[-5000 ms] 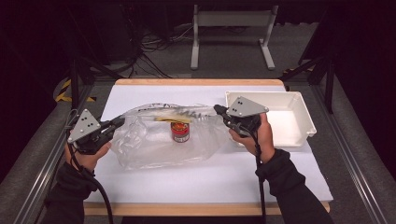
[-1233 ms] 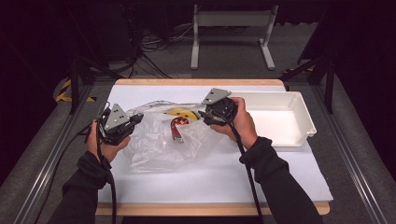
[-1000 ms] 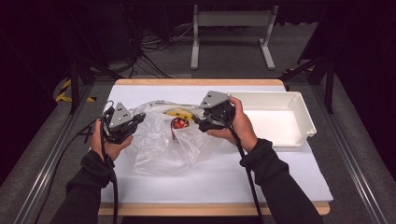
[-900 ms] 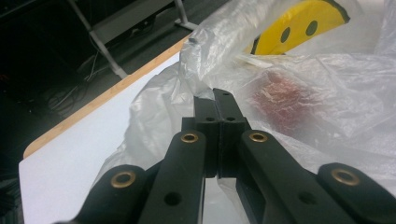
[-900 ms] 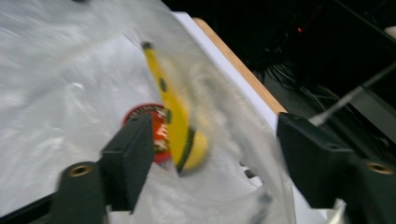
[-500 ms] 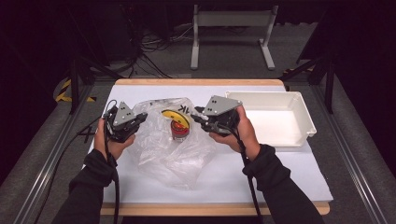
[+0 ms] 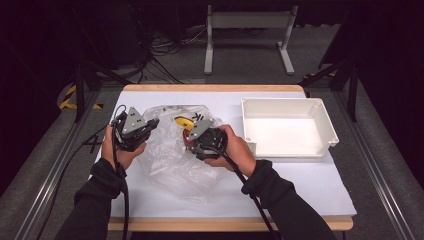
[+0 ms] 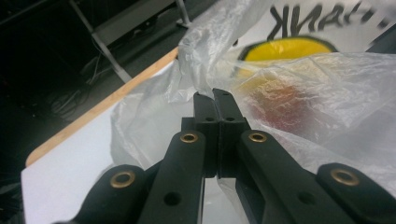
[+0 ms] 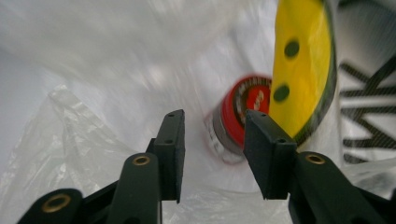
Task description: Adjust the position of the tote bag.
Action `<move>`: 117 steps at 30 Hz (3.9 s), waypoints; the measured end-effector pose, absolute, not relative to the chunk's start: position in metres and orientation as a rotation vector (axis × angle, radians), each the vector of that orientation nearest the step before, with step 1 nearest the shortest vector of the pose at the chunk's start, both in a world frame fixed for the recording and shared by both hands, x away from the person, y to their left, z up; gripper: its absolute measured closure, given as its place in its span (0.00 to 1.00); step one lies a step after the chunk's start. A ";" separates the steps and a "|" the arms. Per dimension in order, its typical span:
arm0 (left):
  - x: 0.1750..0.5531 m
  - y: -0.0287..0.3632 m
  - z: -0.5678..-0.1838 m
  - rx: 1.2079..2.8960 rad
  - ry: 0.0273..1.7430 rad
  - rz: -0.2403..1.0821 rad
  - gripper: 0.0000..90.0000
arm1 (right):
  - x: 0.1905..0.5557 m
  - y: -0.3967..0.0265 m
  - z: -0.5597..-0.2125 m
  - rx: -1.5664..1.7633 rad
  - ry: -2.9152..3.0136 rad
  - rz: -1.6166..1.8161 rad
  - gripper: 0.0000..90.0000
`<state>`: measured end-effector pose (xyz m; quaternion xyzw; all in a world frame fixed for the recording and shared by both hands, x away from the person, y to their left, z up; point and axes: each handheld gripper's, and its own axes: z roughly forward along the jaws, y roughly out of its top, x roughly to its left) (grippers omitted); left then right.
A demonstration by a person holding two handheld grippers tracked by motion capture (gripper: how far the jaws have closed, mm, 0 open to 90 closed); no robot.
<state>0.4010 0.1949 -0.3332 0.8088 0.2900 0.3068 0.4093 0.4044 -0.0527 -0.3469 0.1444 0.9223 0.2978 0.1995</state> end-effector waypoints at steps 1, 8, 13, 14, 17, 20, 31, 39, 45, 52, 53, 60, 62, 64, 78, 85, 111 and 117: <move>0.401 0.197 -0.332 2.034 0.733 0.778 1.00 | 0.408 -0.052 -0.351 0.406 2.590 0.789 0.62; 0.401 0.209 -0.331 2.013 0.755 0.792 1.00 | 0.424 -0.058 -0.368 0.458 2.669 0.491 0.59; 0.401 0.215 -0.331 2.021 0.759 0.809 1.00 | 0.440 -0.064 -0.376 0.499 2.588 0.300 0.59; 0.401 0.217 -0.332 2.024 0.760 0.806 1.00 | 0.443 -0.066 -0.377 0.515 2.583 0.296 0.59; 0.401 0.220 -0.335 2.049 0.769 0.819 1.00 | 0.450 -0.072 -0.378 0.524 2.539 0.233 0.56; 0.402 0.224 -0.339 2.061 0.767 0.808 1.00 | 0.456 -0.079 -0.375 0.533 2.501 0.217 0.56; 0.403 0.227 -0.342 2.041 0.730 0.747 0.91 | 0.461 -0.080 -0.370 0.522 2.437 0.285 0.56; 0.385 0.217 -0.314 1.953 0.618 0.713 0.61 | 0.456 -0.079 -0.357 0.502 2.432 0.366 0.67; 0.367 0.205 -0.303 1.963 0.492 0.648 0.59 | 0.456 -0.079 -0.353 0.516 2.428 0.371 0.74; 0.349 0.180 -0.321 2.089 0.284 0.494 0.80 | 0.459 -0.079 -0.355 0.515 2.444 0.366 0.75; 0.348 0.177 -0.324 2.114 0.277 0.484 0.80 | 0.459 -0.079 -0.355 0.515 2.444 0.366 0.75; 0.364 0.154 -0.363 2.424 0.358 0.456 0.86 | 0.458 -0.080 -0.354 0.528 2.446 0.365 0.74; 0.369 0.155 -0.367 2.443 0.399 0.466 0.82 | 0.458 -0.080 -0.354 0.528 2.449 0.368 0.74; 0.382 0.159 -0.378 2.493 0.490 0.488 0.82 | 0.457 -0.080 -0.354 0.525 2.454 0.366 0.72; 0.417 0.173 -0.387 2.518 0.681 0.652 0.90 | 0.450 -0.076 -0.358 0.449 2.549 0.425 0.98; 0.415 0.169 -0.383 2.498 0.611 0.564 1.00 | 0.444 -0.066 -0.365 0.326 2.679 0.416 0.90; 0.437 0.161 -0.409 2.797 0.752 0.658 0.51 | 0.465 -0.065 -0.391 0.401 2.586 0.055 0.40; 0.449 0.171 -0.414 2.819 0.807 0.693 0.48 | 0.475 -0.069 -0.397 0.440 2.549 0.044 0.36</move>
